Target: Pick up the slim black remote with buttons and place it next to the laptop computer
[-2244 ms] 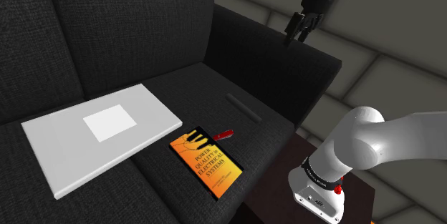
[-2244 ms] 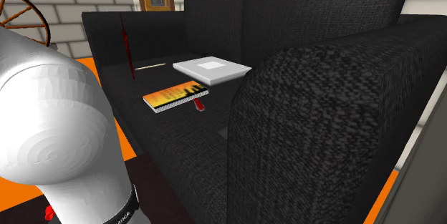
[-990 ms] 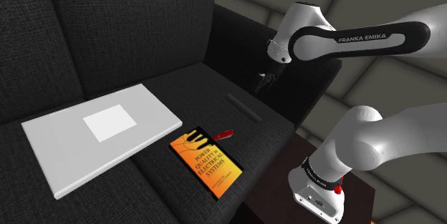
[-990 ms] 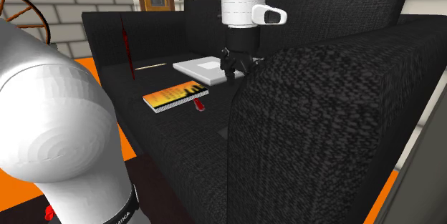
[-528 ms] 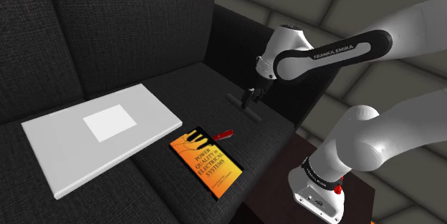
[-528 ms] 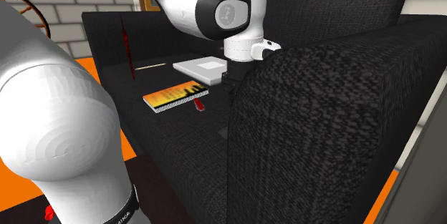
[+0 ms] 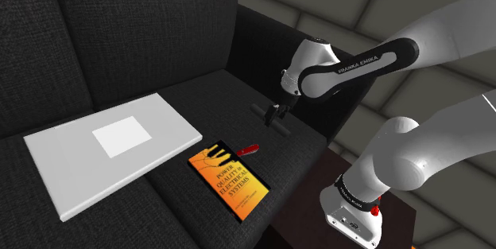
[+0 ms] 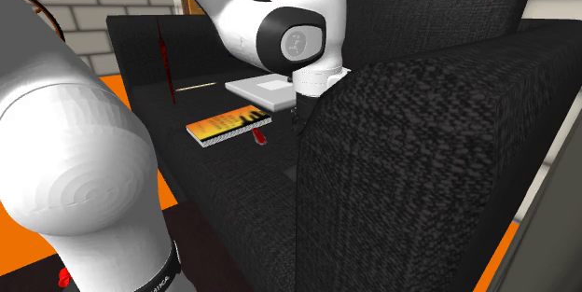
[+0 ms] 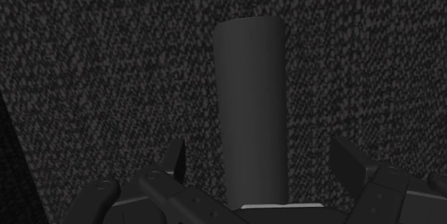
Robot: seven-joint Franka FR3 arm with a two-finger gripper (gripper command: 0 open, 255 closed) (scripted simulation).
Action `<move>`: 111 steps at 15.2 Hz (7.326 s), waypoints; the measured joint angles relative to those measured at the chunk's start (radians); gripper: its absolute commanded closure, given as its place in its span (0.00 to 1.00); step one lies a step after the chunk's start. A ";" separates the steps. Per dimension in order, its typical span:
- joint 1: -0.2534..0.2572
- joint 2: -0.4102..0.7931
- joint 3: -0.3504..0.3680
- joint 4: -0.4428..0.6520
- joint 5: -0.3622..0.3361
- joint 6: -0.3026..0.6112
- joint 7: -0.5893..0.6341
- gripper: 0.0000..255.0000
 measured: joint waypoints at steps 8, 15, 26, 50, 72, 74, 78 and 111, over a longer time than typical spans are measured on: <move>-0.003 -0.002 -0.002 0.001 -0.001 0.003 0.000 1.00; -0.001 0.001 -0.001 0.001 -0.001 0.005 0.000 1.00; -0.009 -0.121 0.010 0.063 -0.013 -0.182 0.017 1.00; 0.130 -0.117 0.257 0.250 0.107 -0.350 0.313 1.00; 0.249 0.467 0.649 0.824 -0.074 -0.342 0.936 1.00; 0.275 0.523 0.666 0.881 -0.115 -0.354 0.997 1.00; 0.324 0.639 0.676 0.996 -0.194 -0.377 1.084 1.00; 0.332 0.686 0.665 0.932 -0.236 -0.274 1.115 0.00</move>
